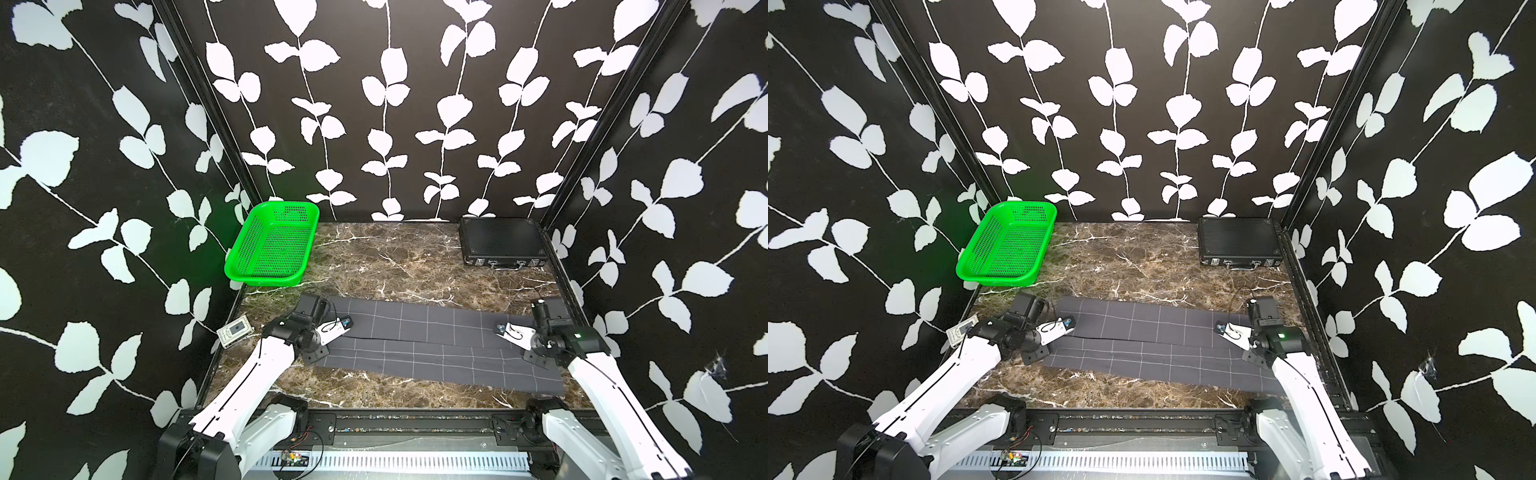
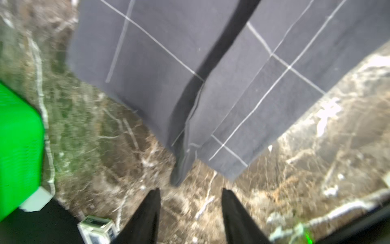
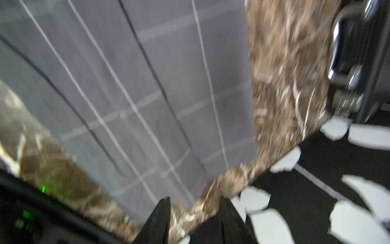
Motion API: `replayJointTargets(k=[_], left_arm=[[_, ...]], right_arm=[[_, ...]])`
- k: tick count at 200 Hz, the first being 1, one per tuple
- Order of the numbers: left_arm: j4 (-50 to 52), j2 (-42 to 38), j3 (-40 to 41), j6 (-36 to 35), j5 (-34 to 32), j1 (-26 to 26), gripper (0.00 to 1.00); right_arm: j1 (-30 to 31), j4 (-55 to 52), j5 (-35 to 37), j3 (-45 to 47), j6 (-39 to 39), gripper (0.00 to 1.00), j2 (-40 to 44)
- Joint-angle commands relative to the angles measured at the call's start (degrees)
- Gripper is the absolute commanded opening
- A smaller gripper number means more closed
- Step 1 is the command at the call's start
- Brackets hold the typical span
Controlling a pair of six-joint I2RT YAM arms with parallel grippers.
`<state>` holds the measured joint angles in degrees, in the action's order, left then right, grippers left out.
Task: Roll up the pillowcase
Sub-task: Fold the pillowcase at the center of the board.
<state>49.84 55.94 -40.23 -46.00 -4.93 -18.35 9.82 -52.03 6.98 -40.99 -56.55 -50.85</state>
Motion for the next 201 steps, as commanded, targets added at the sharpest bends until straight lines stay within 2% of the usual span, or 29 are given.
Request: replayJointTargets(k=[1,19,35,64,131,201], left_arm=[[5.70,-0.78,-4.68,-0.92,3.28,-0.39,0.54],[5.96,0.89,-6.71,-0.66,4.60,-0.66,0.55],[1.98,3.20,-6.93,-0.67,6.31,-0.89,0.56],[-5.11,12.20,-9.89,-0.71,6.04,-1.57,0.56],[-12.84,31.34,-16.76,-0.92,5.23,-5.84,0.56],[-15.08,39.34,-17.78,-1.45,3.01,-8.51,0.56]], right_arm=[[4.73,10.82,-5.10,1.24,4.96,0.40,-6.37],[8.12,16.09,-5.47,0.79,5.91,0.41,-12.38],[9.45,20.33,-4.95,-0.38,7.54,0.41,-17.37],[11.57,20.62,-4.81,-3.03,7.46,0.40,-25.91],[13.97,20.43,-2.26,0.09,5.19,0.40,-30.22],[17.15,20.65,-2.67,2.93,3.58,0.41,-29.72]])
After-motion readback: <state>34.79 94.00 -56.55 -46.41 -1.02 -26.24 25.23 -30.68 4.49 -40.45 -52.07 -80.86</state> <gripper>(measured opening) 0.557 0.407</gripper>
